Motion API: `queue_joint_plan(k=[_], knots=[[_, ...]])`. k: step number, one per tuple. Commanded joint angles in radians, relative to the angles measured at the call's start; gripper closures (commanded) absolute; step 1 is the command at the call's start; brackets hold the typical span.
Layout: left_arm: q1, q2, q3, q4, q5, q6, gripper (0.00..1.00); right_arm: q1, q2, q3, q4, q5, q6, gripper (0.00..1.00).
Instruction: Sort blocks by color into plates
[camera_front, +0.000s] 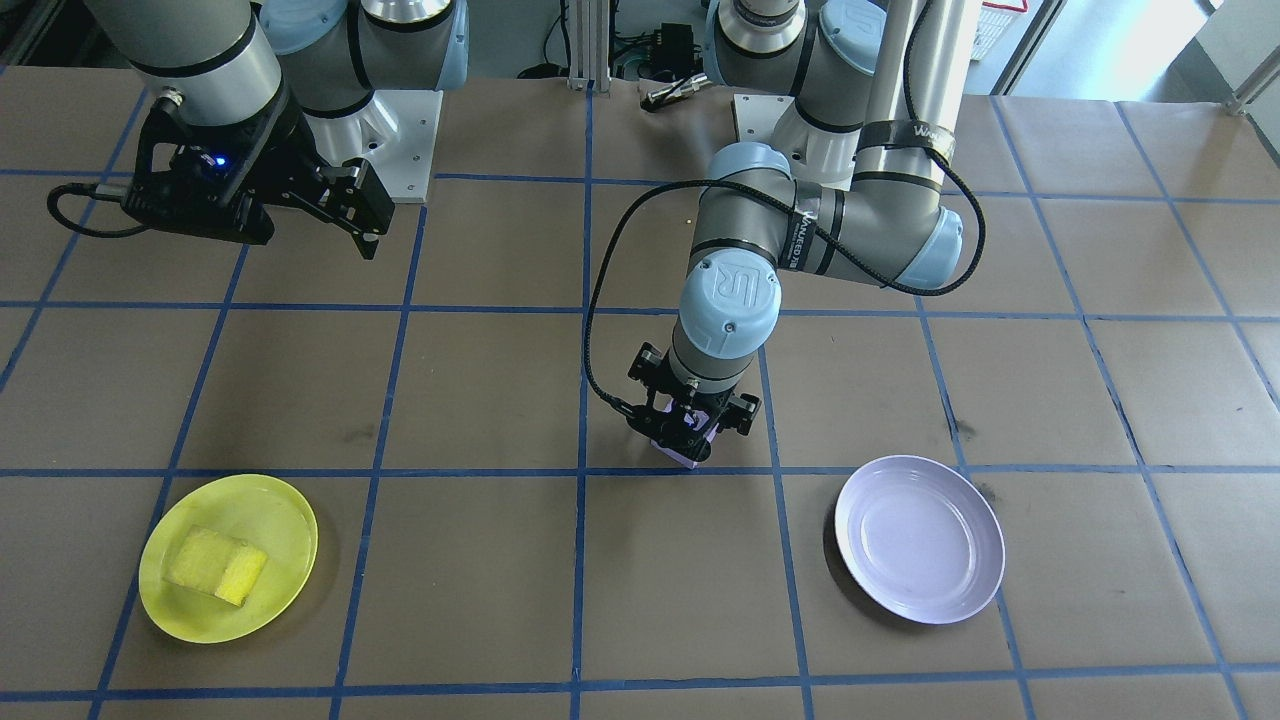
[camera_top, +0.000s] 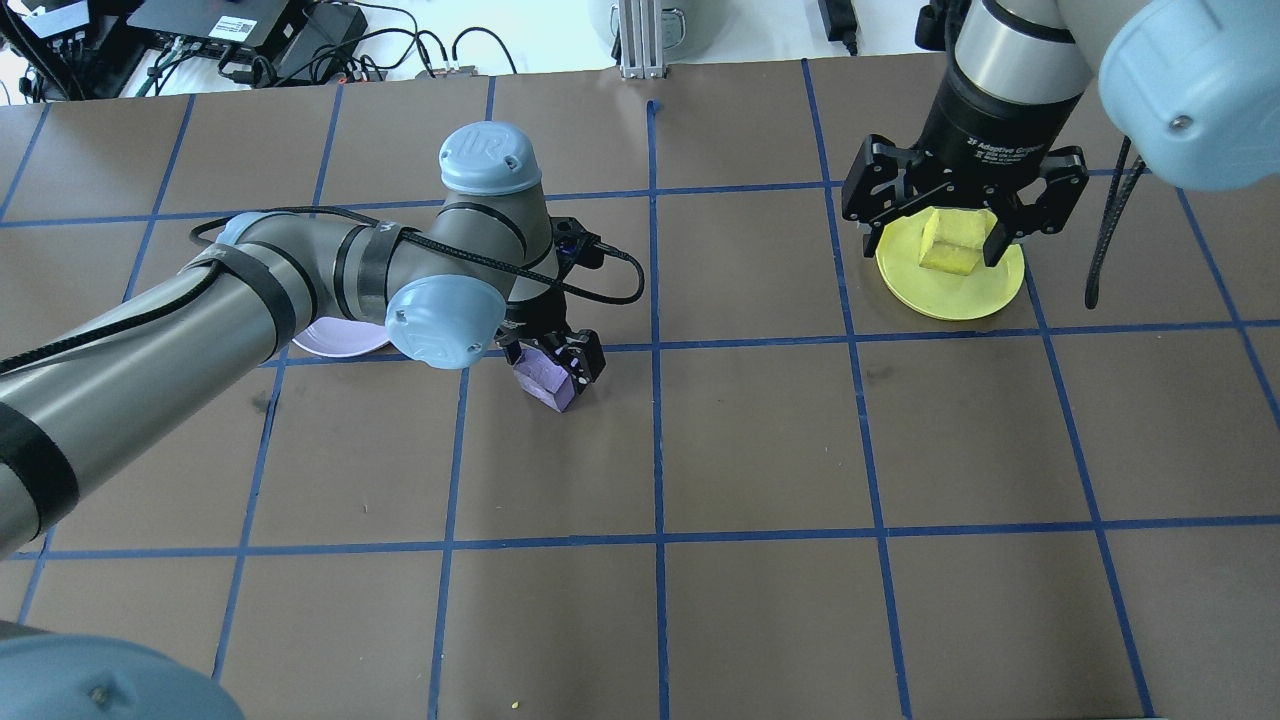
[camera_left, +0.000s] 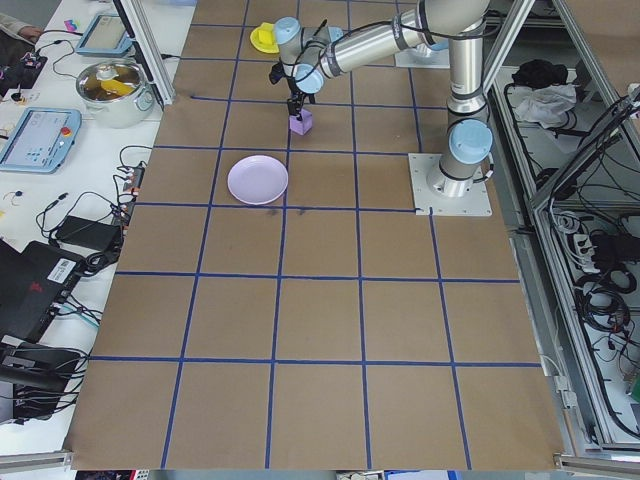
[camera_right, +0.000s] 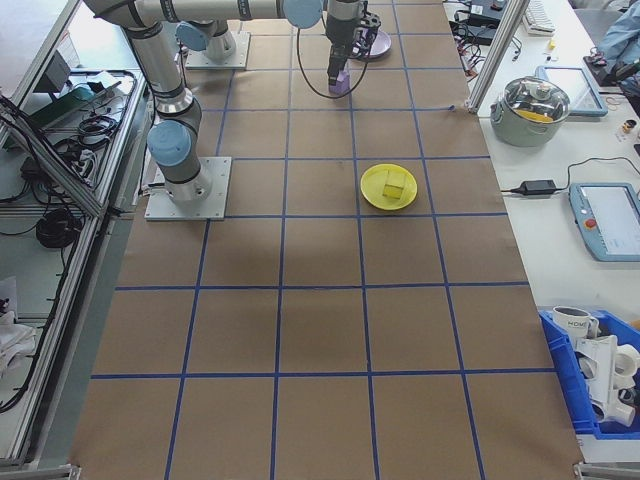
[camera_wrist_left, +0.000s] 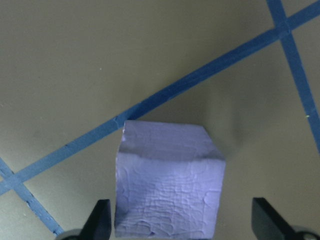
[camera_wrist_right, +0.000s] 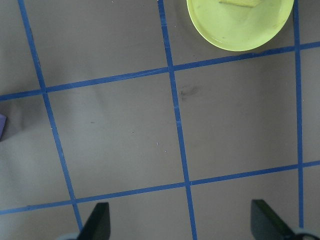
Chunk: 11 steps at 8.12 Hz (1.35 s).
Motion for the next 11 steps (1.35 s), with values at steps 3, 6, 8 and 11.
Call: queue_joint_plan(k=[3, 6, 8, 11], knots=[[-0.001, -0.036, -0.001, 0.038, 0.003, -0.004, 0.13, 0.000, 0.000, 0.000, 0.000, -0.006, 0.000, 0.00], [-0.001, -0.016, 0.010, 0.024, 0.043, -0.017, 1.00, 0.000, 0.000, 0.000, 0.000, -0.004, 0.000, 0.00], [0.013, 0.042, 0.020, -0.129, 0.061, -0.089, 1.00, 0.000, 0.002, 0.002, 0.000, -0.003, 0.000, 0.00], [0.126, 0.160, 0.080, -0.136, 0.112, -0.090, 1.00, 0.000, 0.000, 0.000, -0.002, -0.001, 0.000, 0.00]])
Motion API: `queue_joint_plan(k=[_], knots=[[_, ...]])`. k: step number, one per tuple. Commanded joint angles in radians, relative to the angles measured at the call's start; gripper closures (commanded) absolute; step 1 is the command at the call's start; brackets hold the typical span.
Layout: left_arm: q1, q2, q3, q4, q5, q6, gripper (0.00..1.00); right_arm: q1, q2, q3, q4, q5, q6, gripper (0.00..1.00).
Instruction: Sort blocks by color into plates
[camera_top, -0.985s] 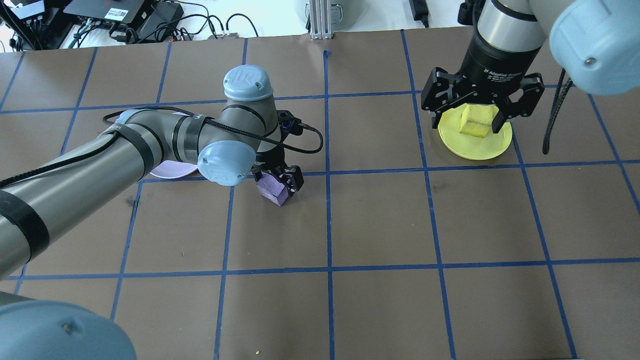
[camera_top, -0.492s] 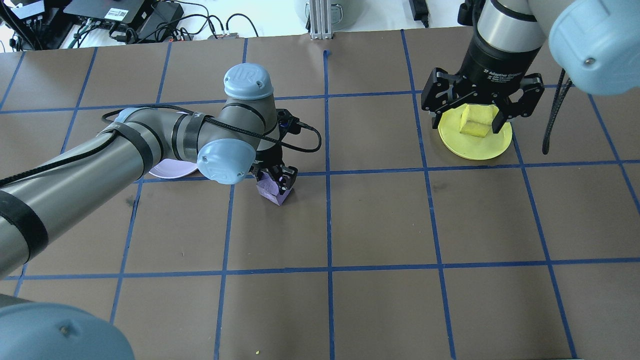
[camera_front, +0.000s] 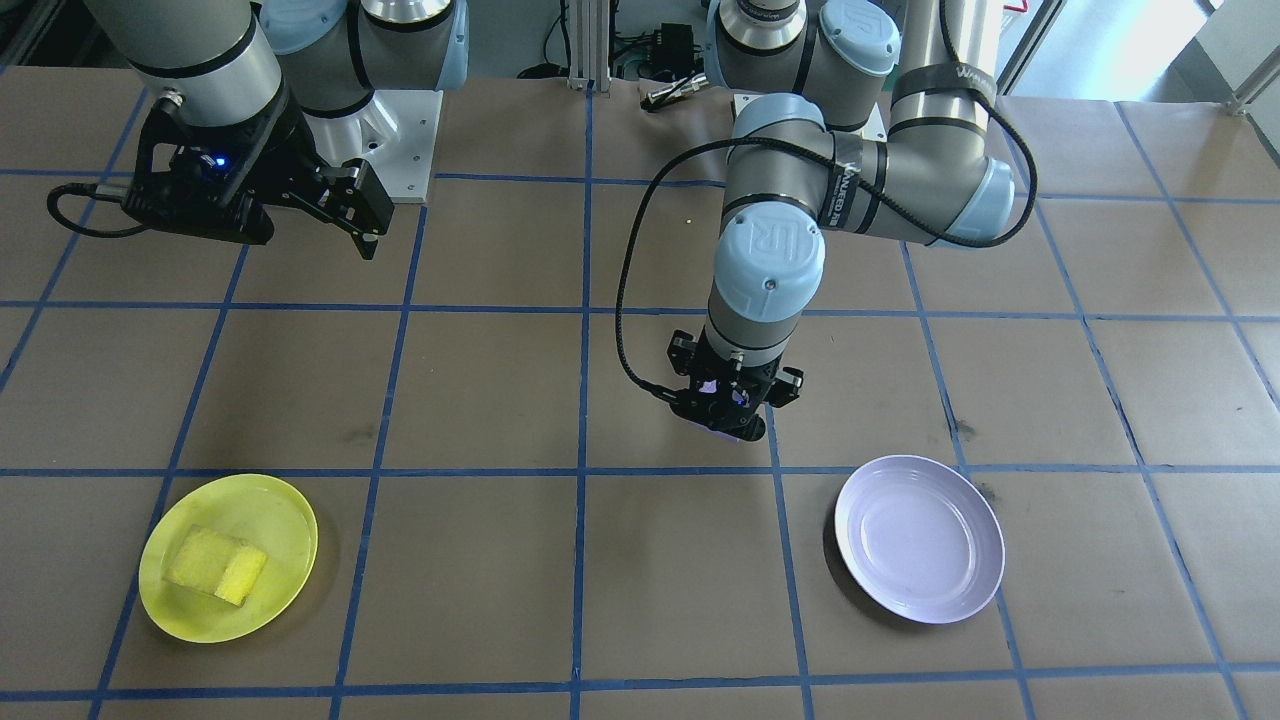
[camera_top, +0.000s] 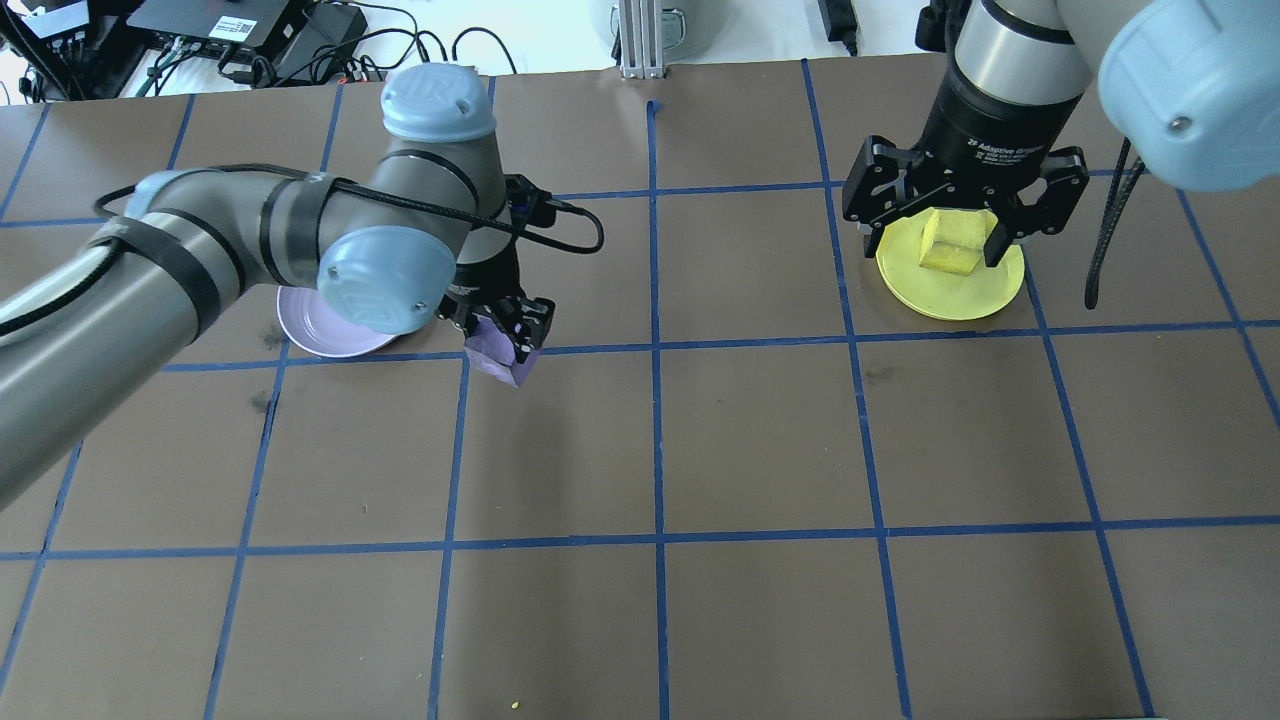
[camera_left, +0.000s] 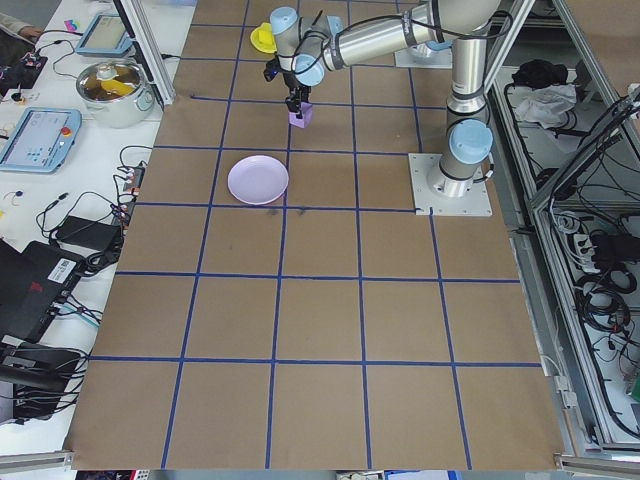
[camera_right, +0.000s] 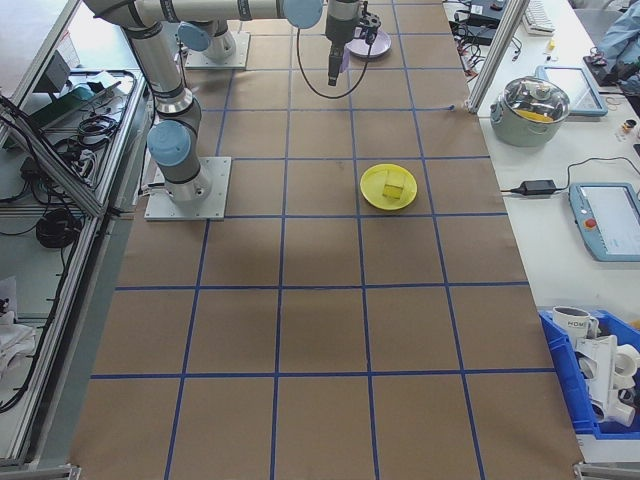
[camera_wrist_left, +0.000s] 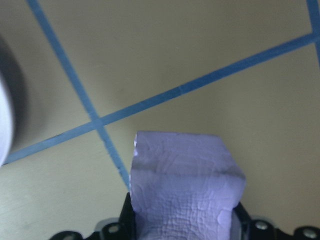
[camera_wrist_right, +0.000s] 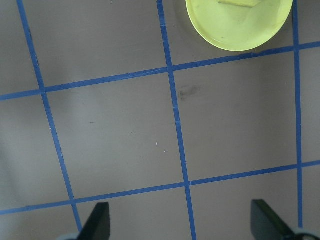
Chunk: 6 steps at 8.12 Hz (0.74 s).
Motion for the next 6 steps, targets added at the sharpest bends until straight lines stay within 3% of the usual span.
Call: queue_joint_plan(k=[1, 4, 6], knots=[[0.138, 0.064, 0.051, 0.000, 0.029, -0.004, 1.00, 0.000, 0.000, 0.000, -0.001, 0.000, 0.000, 0.00], [0.307, 0.035, 0.090, 0.034, 0.015, 0.014, 1.00, 0.000, 0.001, -0.002, -0.001, -0.008, 0.000, 0.00], [0.333, -0.015, 0.090, 0.160, 0.012, 0.013, 1.00, 0.000, 0.000, 0.000, 0.001, -0.010, 0.000, 0.00]])
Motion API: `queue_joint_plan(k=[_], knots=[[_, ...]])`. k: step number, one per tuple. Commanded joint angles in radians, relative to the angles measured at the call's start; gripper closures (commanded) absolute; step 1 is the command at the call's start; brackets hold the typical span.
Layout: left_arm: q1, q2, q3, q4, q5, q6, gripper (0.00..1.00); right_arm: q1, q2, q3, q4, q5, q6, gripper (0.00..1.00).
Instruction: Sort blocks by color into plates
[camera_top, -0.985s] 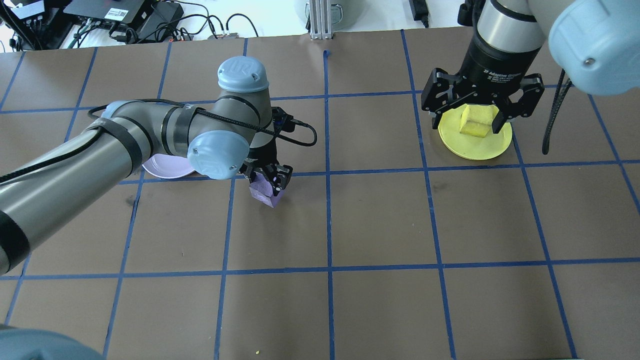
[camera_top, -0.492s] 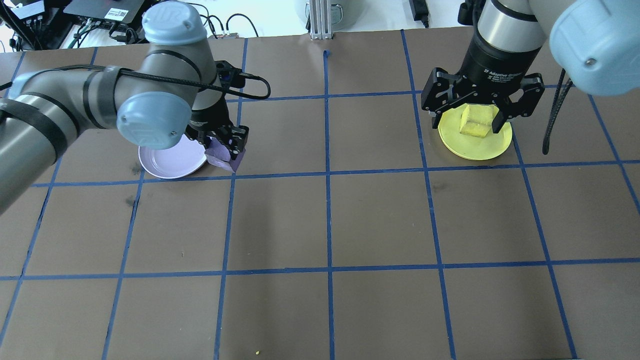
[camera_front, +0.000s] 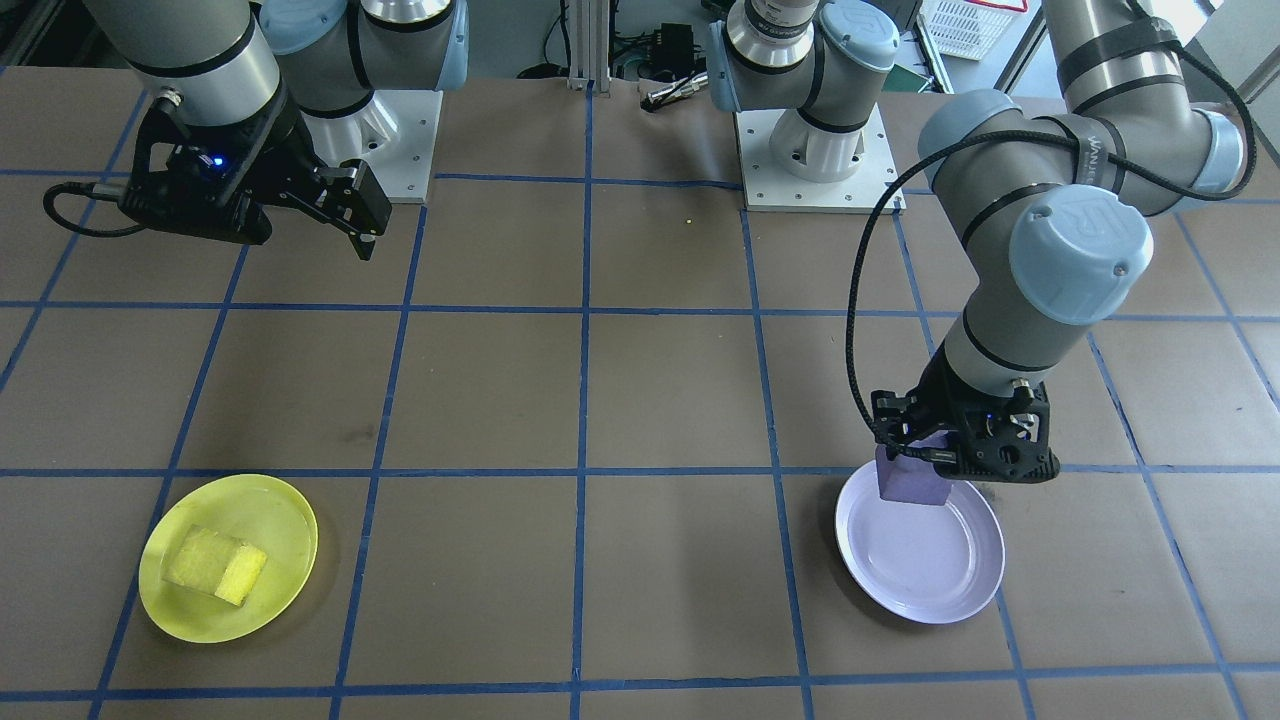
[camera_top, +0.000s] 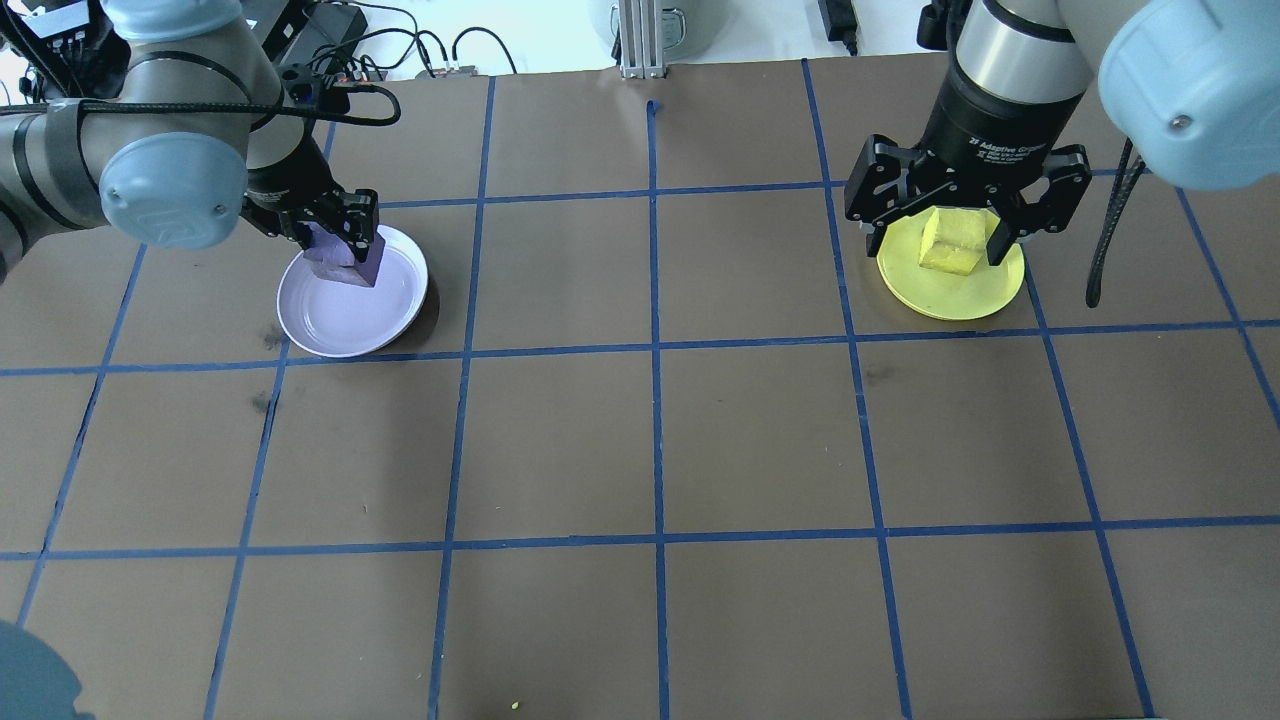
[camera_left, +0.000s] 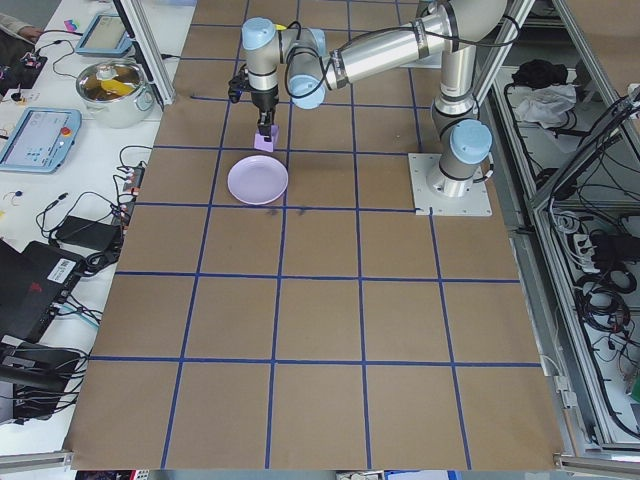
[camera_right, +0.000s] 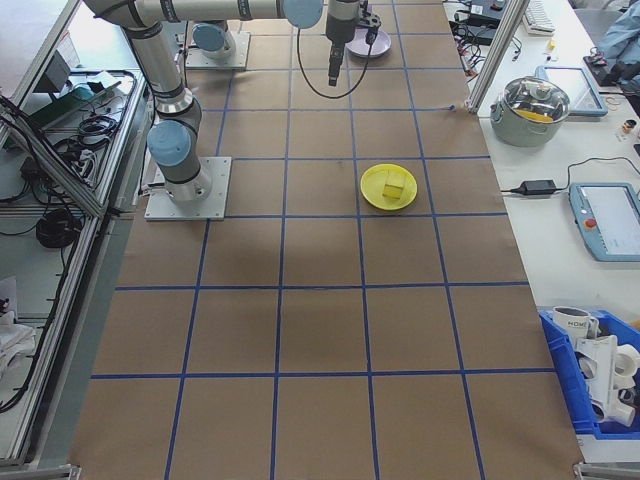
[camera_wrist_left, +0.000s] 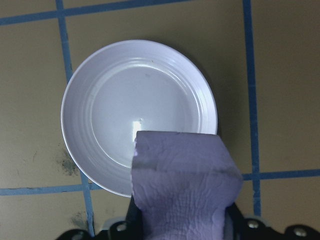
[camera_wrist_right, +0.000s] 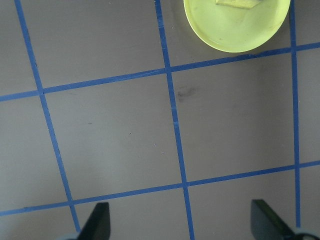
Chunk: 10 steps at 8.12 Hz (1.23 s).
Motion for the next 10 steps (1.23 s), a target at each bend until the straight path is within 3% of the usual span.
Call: queue_joint_plan(k=[1, 3, 4, 5, 6, 10], knots=[[0.048, -0.080, 0.004, 0.102, -0.003, 0.001, 1.00, 0.000, 0.000, 0.001, 0.001, 0.000, 0.000, 0.00], [0.075, -0.137, 0.004, 0.203, -0.098, 0.005, 1.00, 0.000, 0.000, 0.001, 0.001, -0.005, 0.000, 0.00], [0.085, -0.147, 0.004, 0.202, -0.096, 0.006, 0.95, 0.000, 0.000, 0.001, 0.001, -0.003, 0.000, 0.00], [0.085, -0.147, 0.002, 0.185, -0.092, 0.005, 0.26, 0.000, 0.000, 0.001, 0.001, -0.005, 0.000, 0.00], [0.086, -0.148, 0.004, 0.147, -0.086, 0.005, 0.00, 0.000, 0.000, 0.001, -0.001, -0.005, 0.000, 0.00], [0.085, -0.049, 0.036, -0.081, -0.049, -0.012, 0.00, 0.000, 0.000, 0.001, -0.001, -0.003, 0.000, 0.00]])
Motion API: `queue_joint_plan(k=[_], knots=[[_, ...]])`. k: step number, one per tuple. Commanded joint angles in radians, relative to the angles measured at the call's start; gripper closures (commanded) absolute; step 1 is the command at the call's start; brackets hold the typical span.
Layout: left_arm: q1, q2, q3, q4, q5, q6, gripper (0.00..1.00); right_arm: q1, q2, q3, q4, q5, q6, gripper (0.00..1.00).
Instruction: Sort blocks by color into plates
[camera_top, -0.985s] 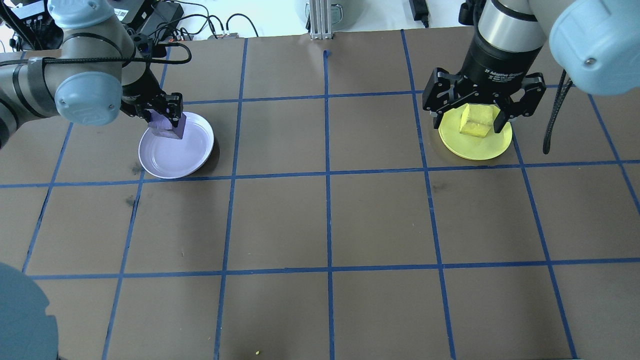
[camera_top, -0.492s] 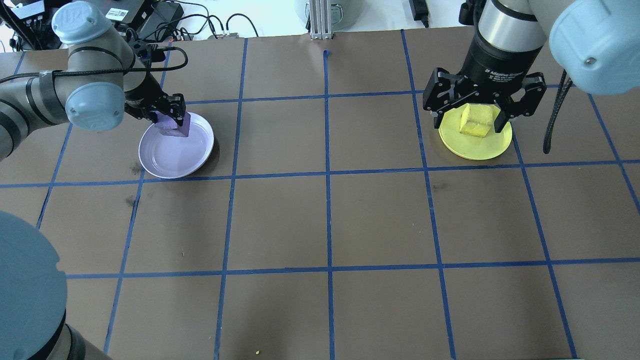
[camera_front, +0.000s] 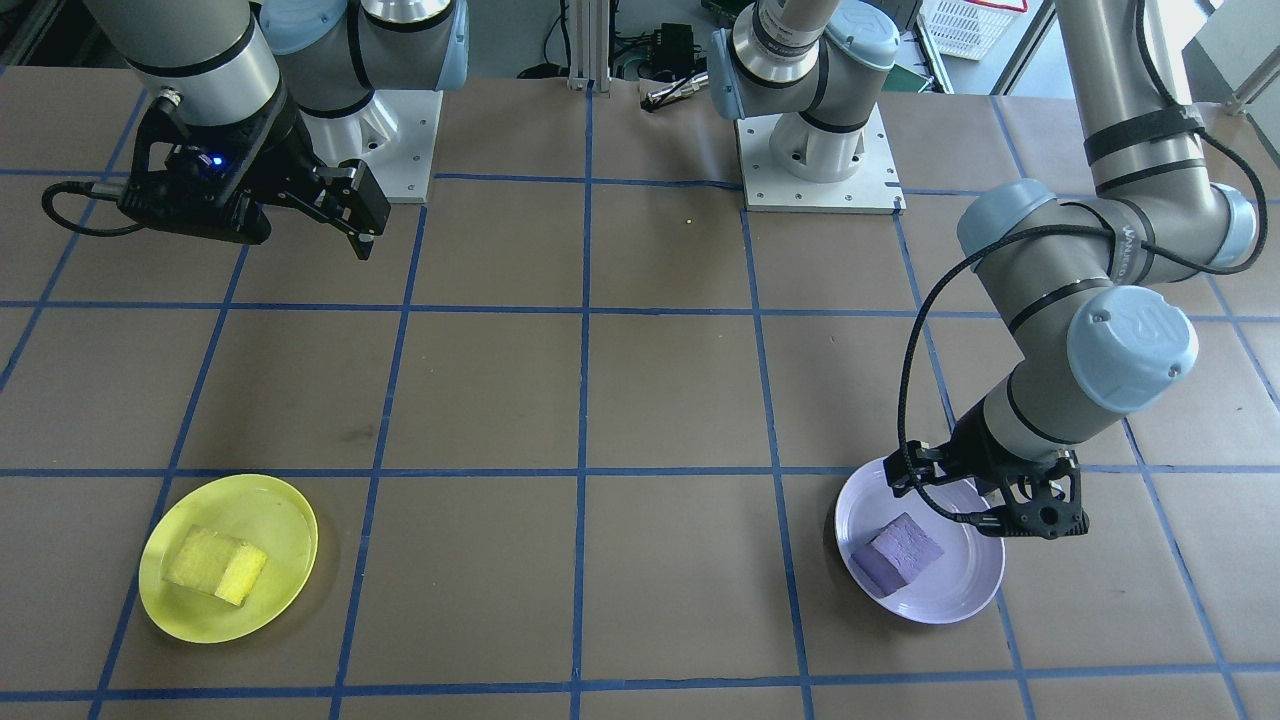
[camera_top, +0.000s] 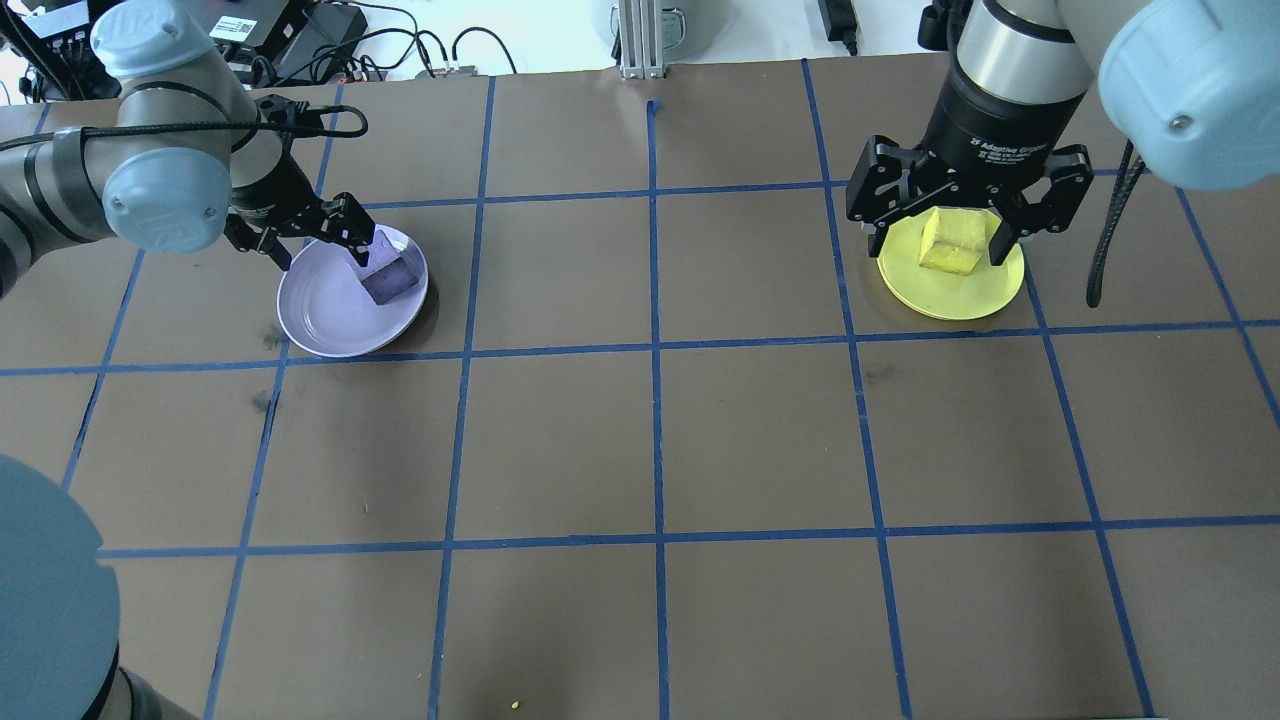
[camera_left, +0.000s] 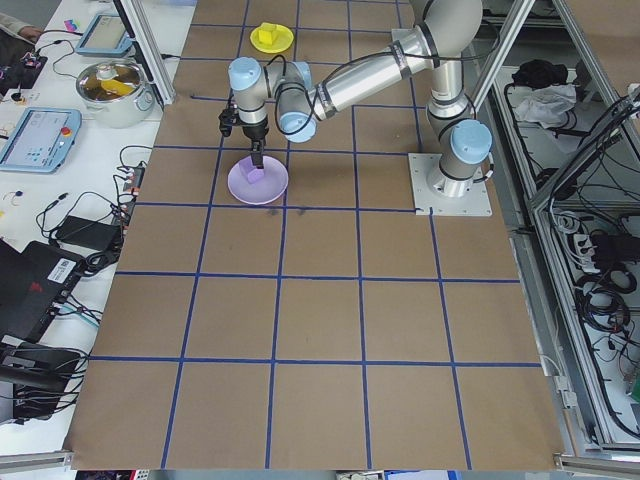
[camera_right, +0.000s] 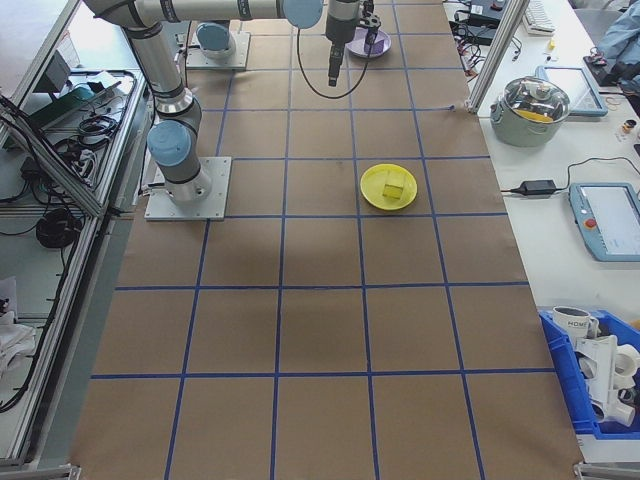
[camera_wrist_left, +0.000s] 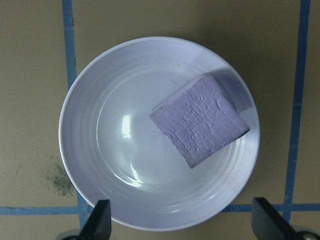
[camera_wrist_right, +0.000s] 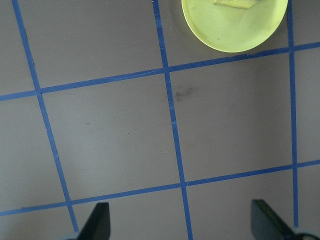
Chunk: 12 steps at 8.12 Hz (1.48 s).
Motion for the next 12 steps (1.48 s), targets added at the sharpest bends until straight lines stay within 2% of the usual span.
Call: queue_joint_plan(k=[1, 4, 5, 7, 12], knots=[[-0.007, 0.093, 0.044, -0.189, 0.013, -0.031, 0.00, 0.000, 0.000, 0.002, -0.001, 0.002, 0.000, 0.00], [-0.046, 0.247, 0.055, -0.363, -0.001, -0.135, 0.00, 0.000, 0.000, 0.002, -0.001, 0.002, 0.000, 0.00], [-0.094, 0.283, 0.054, -0.377, -0.001, -0.157, 0.00, 0.000, 0.000, 0.002, -0.003, 0.002, 0.000, 0.00], [-0.183, 0.314, 0.054, -0.376, -0.001, -0.212, 0.00, 0.000, 0.000, 0.002, -0.001, 0.002, 0.000, 0.00], [-0.195, 0.328, 0.049, -0.366, -0.001, -0.210, 0.00, 0.000, 0.000, 0.002, -0.003, 0.002, 0.000, 0.00]])
